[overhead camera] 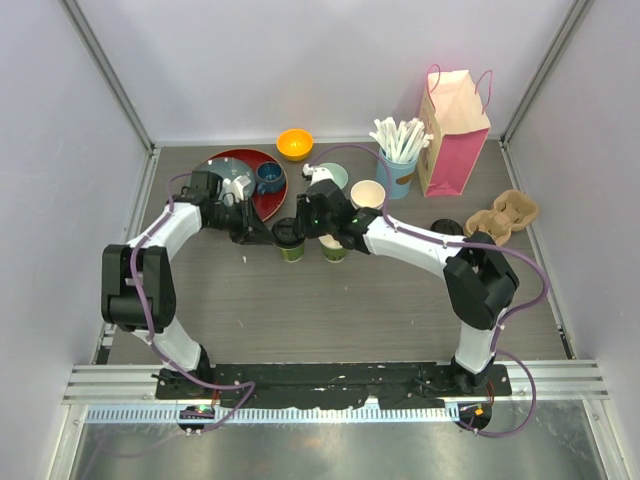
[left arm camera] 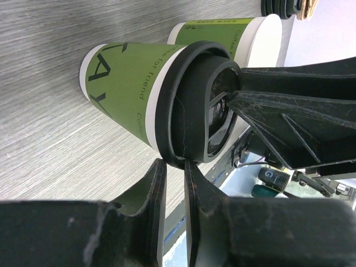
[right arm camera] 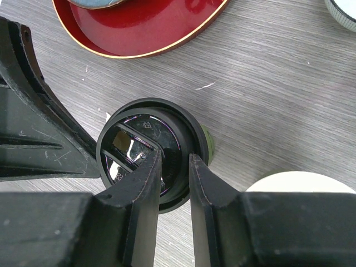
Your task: Pack the takeout coffee
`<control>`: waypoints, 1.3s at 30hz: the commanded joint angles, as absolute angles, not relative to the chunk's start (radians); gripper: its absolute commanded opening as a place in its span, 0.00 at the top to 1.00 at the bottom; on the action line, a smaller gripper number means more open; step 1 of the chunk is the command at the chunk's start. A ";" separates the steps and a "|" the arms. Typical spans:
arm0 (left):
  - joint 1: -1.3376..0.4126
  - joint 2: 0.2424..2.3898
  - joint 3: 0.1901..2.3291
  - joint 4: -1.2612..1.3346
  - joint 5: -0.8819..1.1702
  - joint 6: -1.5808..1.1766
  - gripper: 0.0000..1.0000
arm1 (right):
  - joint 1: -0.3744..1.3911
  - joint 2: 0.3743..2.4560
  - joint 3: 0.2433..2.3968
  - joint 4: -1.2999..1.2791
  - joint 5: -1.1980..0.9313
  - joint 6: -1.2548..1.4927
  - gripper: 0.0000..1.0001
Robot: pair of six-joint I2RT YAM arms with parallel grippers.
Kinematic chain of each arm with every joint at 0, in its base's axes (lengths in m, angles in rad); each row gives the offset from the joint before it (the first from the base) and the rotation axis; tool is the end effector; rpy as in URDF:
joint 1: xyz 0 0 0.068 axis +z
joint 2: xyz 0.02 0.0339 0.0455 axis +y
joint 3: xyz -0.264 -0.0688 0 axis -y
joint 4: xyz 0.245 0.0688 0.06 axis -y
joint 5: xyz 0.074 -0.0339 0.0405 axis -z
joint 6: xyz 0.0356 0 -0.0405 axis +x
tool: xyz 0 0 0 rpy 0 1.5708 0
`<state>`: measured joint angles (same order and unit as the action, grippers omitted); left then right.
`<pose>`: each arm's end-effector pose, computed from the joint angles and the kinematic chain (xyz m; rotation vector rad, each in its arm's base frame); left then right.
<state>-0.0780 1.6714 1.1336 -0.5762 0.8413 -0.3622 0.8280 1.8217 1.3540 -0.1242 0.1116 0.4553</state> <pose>0.3277 -0.0522 0.2145 -0.1008 2.6179 -1.2698 0.2884 0.3082 0.2513 -0.3470 2.1973 0.6094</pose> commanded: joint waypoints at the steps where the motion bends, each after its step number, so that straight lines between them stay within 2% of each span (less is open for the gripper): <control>1: -0.083 1.775 1.101 -0.558 0.680 -0.308 0.83 | 0.830 1.851 1.345 -0.127 0.028 0.476 0.75; 17: -0.077 1.874 1.036 -0.558 0.477 -0.282 1.00 | 0.816 1.848 1.321 -0.127 0.032 0.466 0.77; 20: -0.077 1.881 1.016 -0.545 0.451 -0.282 1.00 | 0.815 1.845 1.315 -0.127 0.031 0.460 0.76; 22: -0.077 1.870 1.012 -0.531 0.443 -0.275 0.98 | 0.815 1.841 1.309 -0.123 0.023 0.459 0.76; 25: -0.074 1.820 1.011 -0.496 0.492 -0.276 0.87 | 0.815 1.842 1.312 -0.124 0.012 0.451 0.76; 26: -0.074 1.804 1.012 -0.489 0.511 -0.281 0.81 | 0.816 1.842 1.313 -0.121 0.014 0.448 0.76; 28: -0.074 1.761 1.022 -0.468 0.557 -0.299 0.76 | 0.816 1.841 1.316 -0.114 -0.020 0.448 0.76; 33: -0.074 1.758 1.019 -0.440 0.525 -0.307 0.82 | 0.816 1.844 1.327 -0.118 -0.021 0.442 0.76; 39: -0.071 1.746 1.037 -0.443 0.587 -0.305 0.81 | 0.815 1.848 1.353 -0.136 -0.044 0.420 0.76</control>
<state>-0.0635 1.6958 1.0782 -0.4675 0.8921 -0.3946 0.7933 1.8305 1.3403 -0.0765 0.0490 0.4416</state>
